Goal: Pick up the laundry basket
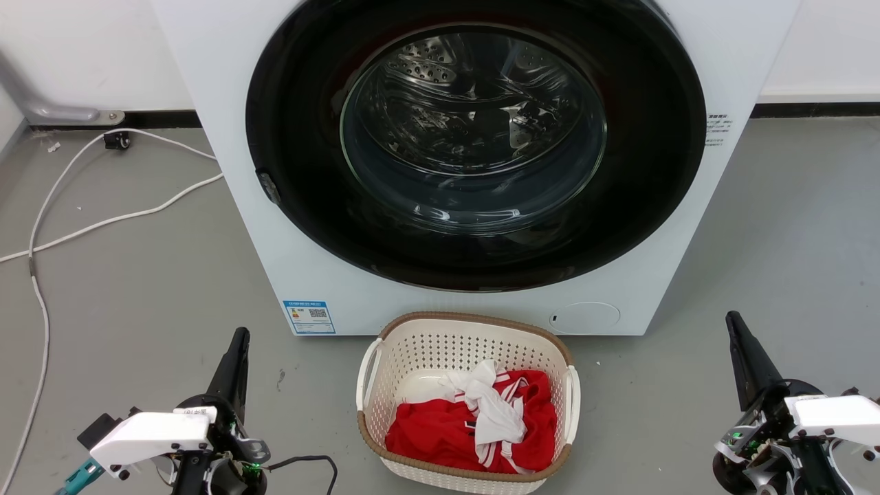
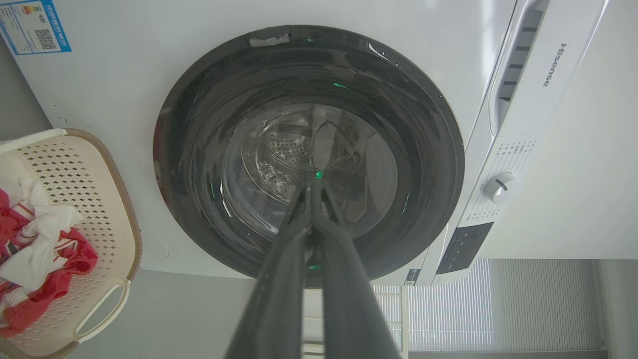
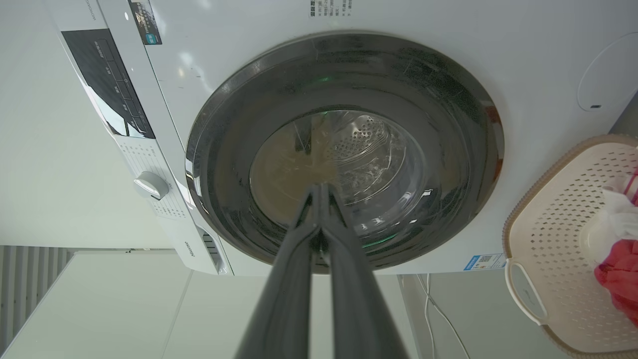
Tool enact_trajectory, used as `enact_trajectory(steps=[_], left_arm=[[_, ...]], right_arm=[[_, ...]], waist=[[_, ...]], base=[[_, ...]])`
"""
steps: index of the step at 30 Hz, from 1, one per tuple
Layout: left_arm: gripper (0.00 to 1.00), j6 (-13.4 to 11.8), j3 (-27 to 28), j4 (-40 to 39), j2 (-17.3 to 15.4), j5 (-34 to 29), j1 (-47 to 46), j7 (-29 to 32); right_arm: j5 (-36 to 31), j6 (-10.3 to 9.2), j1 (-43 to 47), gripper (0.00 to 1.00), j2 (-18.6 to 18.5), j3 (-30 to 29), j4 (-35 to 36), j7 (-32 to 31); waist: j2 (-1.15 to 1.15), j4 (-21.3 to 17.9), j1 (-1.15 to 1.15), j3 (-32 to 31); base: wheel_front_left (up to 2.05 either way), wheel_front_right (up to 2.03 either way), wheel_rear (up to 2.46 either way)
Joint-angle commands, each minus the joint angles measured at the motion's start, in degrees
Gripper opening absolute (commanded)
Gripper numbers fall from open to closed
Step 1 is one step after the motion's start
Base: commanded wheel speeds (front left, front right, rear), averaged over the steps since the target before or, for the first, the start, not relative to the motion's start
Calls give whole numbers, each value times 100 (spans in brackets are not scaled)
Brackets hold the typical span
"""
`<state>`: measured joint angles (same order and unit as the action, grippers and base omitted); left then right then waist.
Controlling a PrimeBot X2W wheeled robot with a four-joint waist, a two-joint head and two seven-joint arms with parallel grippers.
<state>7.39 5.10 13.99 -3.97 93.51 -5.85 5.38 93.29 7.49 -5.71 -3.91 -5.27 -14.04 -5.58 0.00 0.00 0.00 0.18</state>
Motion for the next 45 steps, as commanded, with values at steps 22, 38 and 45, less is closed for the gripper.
enact_trajectory(steps=[22, 38, 45], left_arm=[[100, -5, -90, 49, 36, -27, 6, -94], [100, -1, -223, -284, 50, -1318, -76, -513], [100, -33, -353, -441, 55, -2107, -109, -672]], right_arm=[[-43, 0, 51, 100, 28, 42, -12, 92], [-1696, 0, 78, 100, 27, 181, 281, 524], [-2733, 0, 99, 100, 48, 231, 404, 684]], waist=[[0, 1, 0, -2], [0, 13, 0, -8], [0, 29, 0, -10]], base=[[0, 0, 0], [0, 0, 0], [0, 0, 0]])
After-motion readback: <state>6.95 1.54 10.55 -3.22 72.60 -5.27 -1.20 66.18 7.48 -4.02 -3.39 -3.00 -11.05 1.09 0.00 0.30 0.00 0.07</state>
